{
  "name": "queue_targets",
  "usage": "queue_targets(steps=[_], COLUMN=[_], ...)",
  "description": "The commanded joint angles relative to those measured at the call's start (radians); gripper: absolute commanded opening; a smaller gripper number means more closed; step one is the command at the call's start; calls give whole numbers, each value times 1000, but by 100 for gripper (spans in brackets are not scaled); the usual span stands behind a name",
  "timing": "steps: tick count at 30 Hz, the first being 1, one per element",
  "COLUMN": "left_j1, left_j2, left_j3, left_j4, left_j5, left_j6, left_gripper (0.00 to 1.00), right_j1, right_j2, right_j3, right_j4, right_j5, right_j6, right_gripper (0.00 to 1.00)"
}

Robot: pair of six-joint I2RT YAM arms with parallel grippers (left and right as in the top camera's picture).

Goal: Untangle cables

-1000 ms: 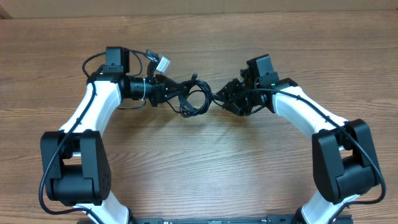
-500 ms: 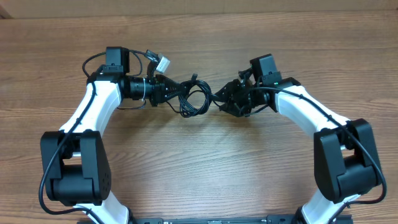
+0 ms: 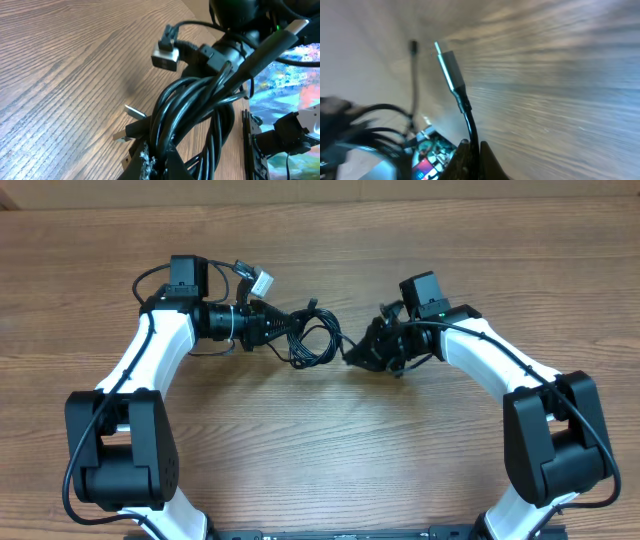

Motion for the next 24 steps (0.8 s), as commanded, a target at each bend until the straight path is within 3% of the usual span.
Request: queue_targets(steps=[1,9,14,17,24], left_j1=[0,0,0,0,0], left_j2=[-27,-27,-27,-27,-27], left_j3=[1,1,1,1,1], left_j4=[-6,-11,-10,-10,-6], left_j5=[27,27,27,8,-23], left_j6=[26,26,14,-7,-19], left_gripper=[4,4,4,4,4], right_j1=[-2,16,105,177,232], right_j2=[-18,-234,-364,-386,-386], right_j3=[1,1,3,3,3], right_j4=[-39,-107,-92,-71,-80], right_j5=[98,289,420,429,348], right_j6=[-53,-71,-124,-197,-198], right_gripper=[4,4,4,4,4])
